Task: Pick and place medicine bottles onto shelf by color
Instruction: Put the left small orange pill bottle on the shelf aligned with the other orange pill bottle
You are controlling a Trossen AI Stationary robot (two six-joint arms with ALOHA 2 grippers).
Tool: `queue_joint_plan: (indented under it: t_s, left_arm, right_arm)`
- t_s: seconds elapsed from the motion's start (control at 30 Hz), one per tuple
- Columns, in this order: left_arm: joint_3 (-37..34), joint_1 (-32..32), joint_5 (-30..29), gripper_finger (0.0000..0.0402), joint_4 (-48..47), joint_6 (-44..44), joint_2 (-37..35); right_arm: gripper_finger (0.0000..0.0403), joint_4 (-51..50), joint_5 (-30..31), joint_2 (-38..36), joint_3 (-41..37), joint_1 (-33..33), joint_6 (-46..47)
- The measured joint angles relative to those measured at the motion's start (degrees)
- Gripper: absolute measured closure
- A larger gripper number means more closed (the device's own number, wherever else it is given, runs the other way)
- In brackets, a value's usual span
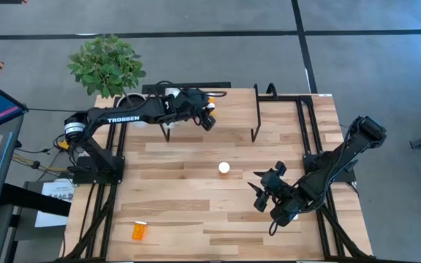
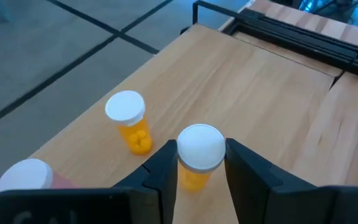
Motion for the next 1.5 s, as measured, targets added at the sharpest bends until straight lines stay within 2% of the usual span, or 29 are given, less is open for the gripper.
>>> queue_joint_plan:
  t_s: [0.27,0.53,1.33,1.5]
  left_arm:
    - [0.00,2.45,5.54,0.0301,-1.63,-0.39,0.00]
    - [0.00,2.51,7.39,0.0301,-1.63,0.20,-0.02]
    - [0.00,2.79,7.15,0.0300,-1.15,1.79,-0.04]
    - [0.00,2.79,7.89,0.0273,-1.09,1.79,-0.07]
  right_arm:
    - [0.0178,0.04,0.00,0.00,0.00,0.00,0.13]
    - [0.0178,0.06,-0.01,0.00,0.00,-0.04,0.15]
    - [0.0178,0.83,-0.04,0.00,0.00,-0.04,0.13]
    - [0.0178,0.94,-0.04,0.00,0.00,-0.04,0.12]
